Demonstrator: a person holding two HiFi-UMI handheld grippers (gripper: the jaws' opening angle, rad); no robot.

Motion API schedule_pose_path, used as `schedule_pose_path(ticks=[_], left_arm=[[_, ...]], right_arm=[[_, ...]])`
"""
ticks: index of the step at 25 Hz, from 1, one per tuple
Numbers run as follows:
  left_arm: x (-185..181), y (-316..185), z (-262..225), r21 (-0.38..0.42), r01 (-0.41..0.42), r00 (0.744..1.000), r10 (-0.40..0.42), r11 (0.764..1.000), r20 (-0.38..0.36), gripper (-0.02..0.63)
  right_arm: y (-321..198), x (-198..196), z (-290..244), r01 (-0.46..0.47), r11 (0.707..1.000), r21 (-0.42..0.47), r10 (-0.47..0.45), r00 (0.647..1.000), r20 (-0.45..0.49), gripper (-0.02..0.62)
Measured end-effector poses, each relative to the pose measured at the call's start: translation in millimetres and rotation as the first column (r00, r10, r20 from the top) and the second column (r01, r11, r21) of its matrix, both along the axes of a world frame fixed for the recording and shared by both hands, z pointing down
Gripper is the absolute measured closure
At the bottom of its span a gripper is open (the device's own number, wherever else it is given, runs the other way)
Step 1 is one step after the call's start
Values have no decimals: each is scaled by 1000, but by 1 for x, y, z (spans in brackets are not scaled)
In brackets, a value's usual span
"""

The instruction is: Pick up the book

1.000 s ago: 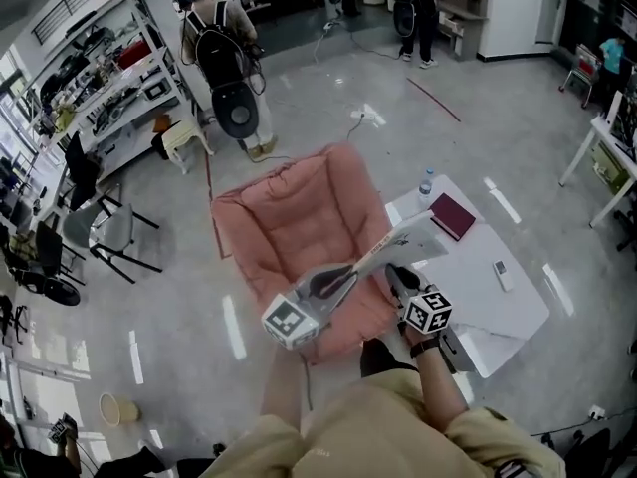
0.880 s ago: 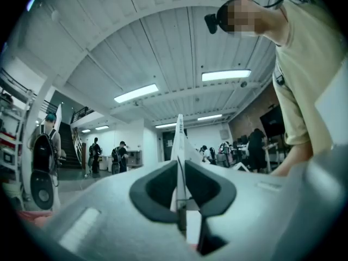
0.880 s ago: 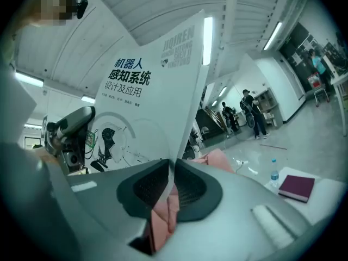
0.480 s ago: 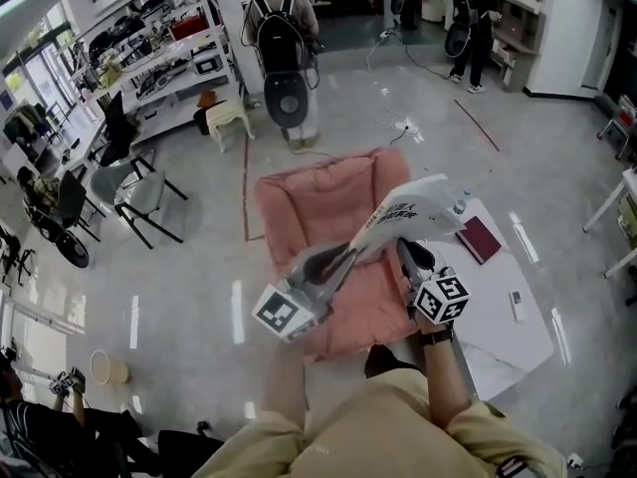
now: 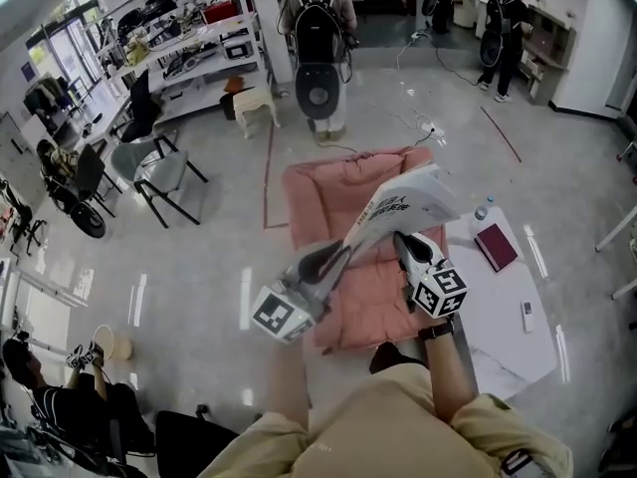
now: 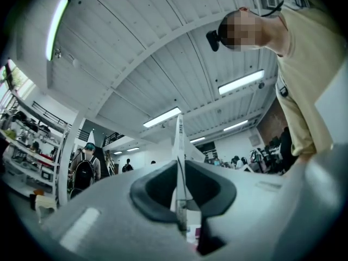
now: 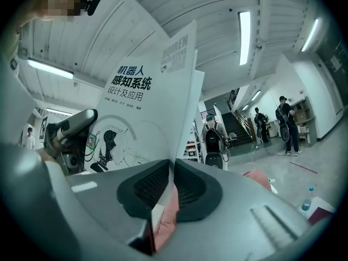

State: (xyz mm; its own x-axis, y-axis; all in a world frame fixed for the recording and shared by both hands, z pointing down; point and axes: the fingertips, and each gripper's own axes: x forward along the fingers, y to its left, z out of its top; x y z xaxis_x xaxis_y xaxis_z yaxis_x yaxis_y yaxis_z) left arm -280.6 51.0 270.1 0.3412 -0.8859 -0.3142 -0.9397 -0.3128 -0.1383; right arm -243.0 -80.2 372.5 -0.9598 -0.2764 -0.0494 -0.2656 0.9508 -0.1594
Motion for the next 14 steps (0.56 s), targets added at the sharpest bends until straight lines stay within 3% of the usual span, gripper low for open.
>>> schedule_pose_path(ticks=[14], left_arm=[[-41,25,-21,22,34,999,-33,999,-35,565]], right_arm=[[21,-44,-26,34,999,34,-33,999,-32,561]])
